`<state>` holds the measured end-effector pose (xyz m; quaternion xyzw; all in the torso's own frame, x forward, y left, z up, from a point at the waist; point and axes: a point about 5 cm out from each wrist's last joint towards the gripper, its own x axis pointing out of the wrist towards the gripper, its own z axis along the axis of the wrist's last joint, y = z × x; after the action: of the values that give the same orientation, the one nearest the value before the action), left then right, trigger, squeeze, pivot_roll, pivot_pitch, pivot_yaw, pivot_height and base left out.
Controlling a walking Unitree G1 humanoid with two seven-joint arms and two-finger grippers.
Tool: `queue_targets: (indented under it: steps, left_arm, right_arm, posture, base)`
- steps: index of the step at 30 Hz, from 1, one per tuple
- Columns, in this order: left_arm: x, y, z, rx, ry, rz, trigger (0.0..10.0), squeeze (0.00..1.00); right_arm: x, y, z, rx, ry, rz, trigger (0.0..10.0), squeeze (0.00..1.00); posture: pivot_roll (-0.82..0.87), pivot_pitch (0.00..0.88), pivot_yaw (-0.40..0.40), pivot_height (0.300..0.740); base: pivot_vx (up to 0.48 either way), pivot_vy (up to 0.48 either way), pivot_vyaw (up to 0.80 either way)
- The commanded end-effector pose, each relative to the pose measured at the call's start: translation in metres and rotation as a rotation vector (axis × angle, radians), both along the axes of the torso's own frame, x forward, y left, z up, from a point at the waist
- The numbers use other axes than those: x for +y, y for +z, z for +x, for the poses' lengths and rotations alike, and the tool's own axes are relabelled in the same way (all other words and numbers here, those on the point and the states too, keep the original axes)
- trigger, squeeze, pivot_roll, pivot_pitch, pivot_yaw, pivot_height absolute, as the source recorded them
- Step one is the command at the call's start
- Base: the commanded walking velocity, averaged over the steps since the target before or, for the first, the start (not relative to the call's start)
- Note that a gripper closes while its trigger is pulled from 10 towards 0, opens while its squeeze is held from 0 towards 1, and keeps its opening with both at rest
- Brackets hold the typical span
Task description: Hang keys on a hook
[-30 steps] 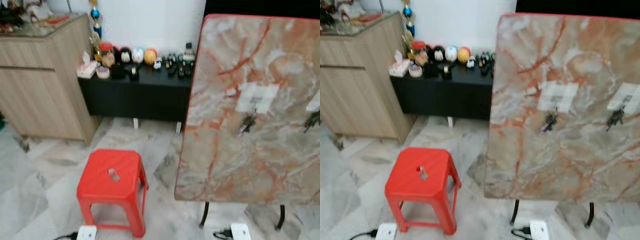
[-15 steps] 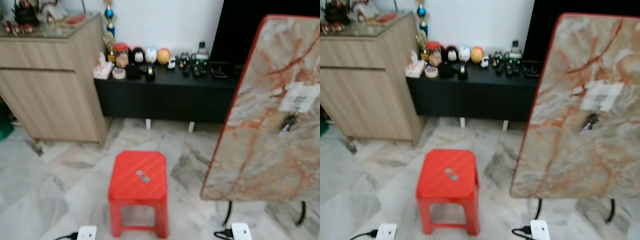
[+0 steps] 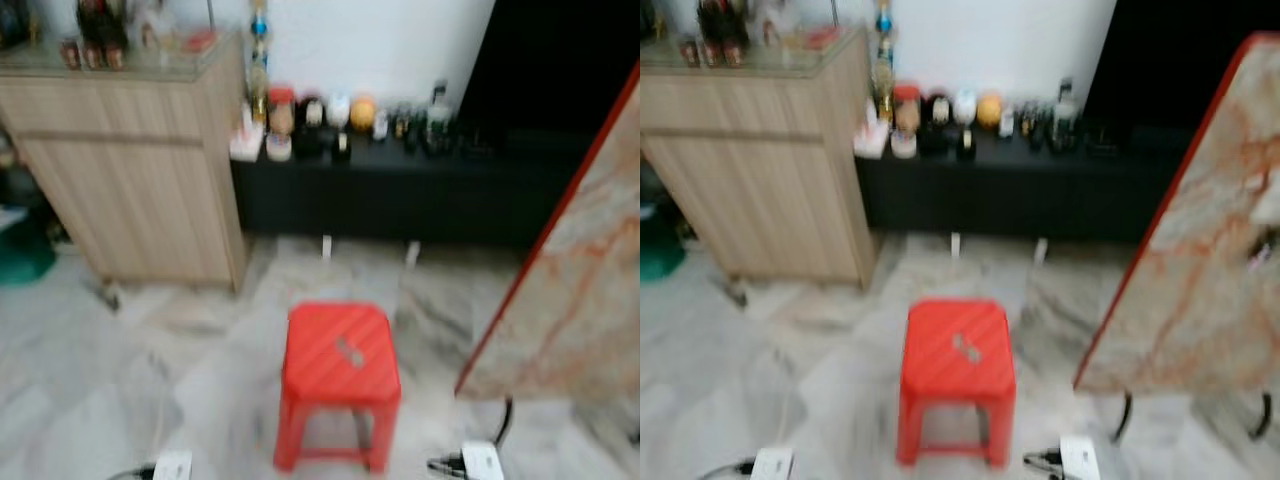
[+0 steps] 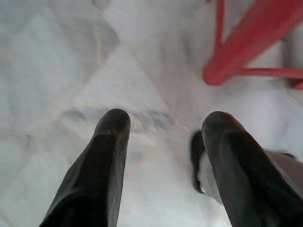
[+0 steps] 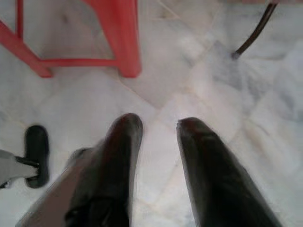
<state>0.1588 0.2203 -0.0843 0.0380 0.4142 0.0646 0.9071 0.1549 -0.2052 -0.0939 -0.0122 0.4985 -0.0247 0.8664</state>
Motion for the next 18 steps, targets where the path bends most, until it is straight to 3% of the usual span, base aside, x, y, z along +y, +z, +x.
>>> queue_targets:
  steps: [1, 9, 18]
  left_arm:
    - [-0.0070, -0.0021, -0.0010, 0.010, -0.005, -0.017, 10.0, 0.00]
    - [-0.0064, -0.0021, -0.0012, 0.011, -0.004, -0.015, 10.0, 0.00]
    - [-0.0066, -0.0003, 0.0015, -0.013, -0.009, -0.019, 10.0, 0.00]
  right_arm:
    - [-0.0085, -0.0010, -0.0063, 0.017, -0.011, -0.017, 10.0, 0.00]
    - [-0.0084, -0.0010, -0.0063, 0.013, -0.022, -0.018, 10.0, 0.00]
    - [-0.0085, -0.0013, -0.0070, 0.014, -0.042, -0.020, 10.0, 0.00]
  posture:
    - [0.04, 0.000, -0.040, 0.725]
    - [0.04, 0.000, -0.040, 0.725]
    - [0.04, 0.000, -0.040, 0.725]
  base:
    - [0.000, 0.480, 0.00]
    - [0.000, 0.402, 0.00]
    - [0.000, 0.000, 0.00]
